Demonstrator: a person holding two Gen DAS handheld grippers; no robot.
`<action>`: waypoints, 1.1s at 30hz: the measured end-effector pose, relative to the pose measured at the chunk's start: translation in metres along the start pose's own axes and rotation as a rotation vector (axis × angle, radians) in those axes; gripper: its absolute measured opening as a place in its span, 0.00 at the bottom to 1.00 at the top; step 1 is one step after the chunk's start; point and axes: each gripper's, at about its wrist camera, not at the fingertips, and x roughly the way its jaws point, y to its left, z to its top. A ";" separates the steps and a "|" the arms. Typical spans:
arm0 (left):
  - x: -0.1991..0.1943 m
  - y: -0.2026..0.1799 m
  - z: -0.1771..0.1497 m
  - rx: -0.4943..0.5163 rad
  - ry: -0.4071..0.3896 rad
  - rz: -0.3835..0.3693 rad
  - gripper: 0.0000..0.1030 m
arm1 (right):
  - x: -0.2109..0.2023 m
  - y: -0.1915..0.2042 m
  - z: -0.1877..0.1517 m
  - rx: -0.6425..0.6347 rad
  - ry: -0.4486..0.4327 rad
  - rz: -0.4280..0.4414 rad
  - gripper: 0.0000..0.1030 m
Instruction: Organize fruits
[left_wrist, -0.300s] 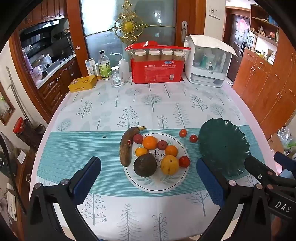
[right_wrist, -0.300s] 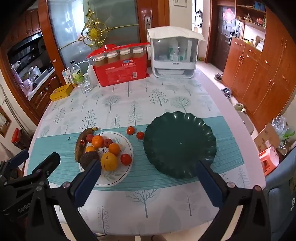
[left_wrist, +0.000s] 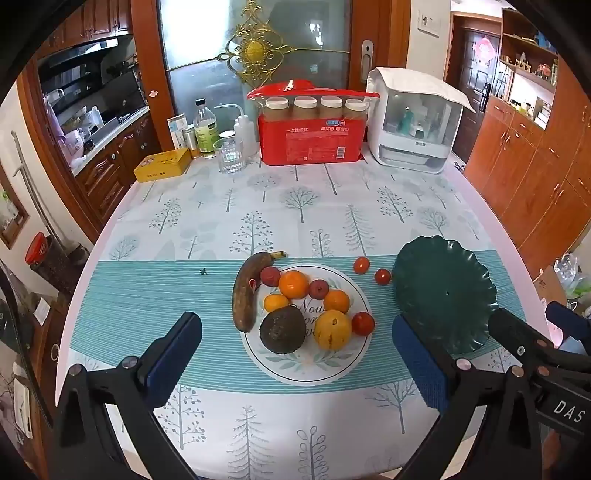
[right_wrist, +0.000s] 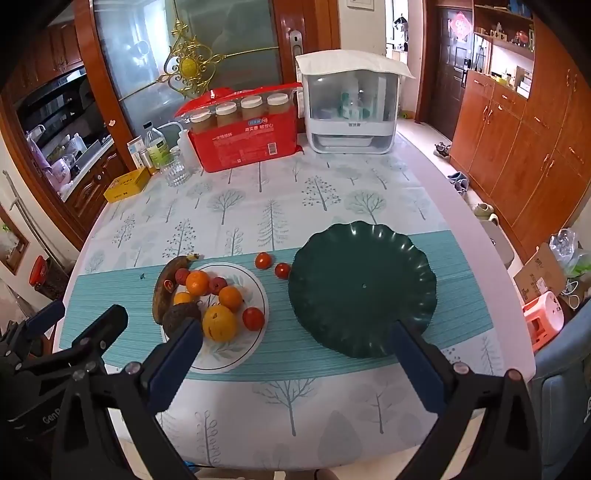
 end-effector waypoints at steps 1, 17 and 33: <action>0.001 -0.006 -0.002 0.001 -0.005 0.005 0.99 | -0.001 -0.001 -0.002 0.001 -0.003 -0.002 0.99; 0.006 -0.009 0.006 0.004 -0.002 0.008 0.99 | -0.022 0.029 -0.010 -0.022 -0.027 -0.041 0.99; -0.002 -0.014 0.013 -0.003 -0.006 0.010 0.99 | -0.024 0.031 -0.010 -0.030 -0.042 -0.041 0.99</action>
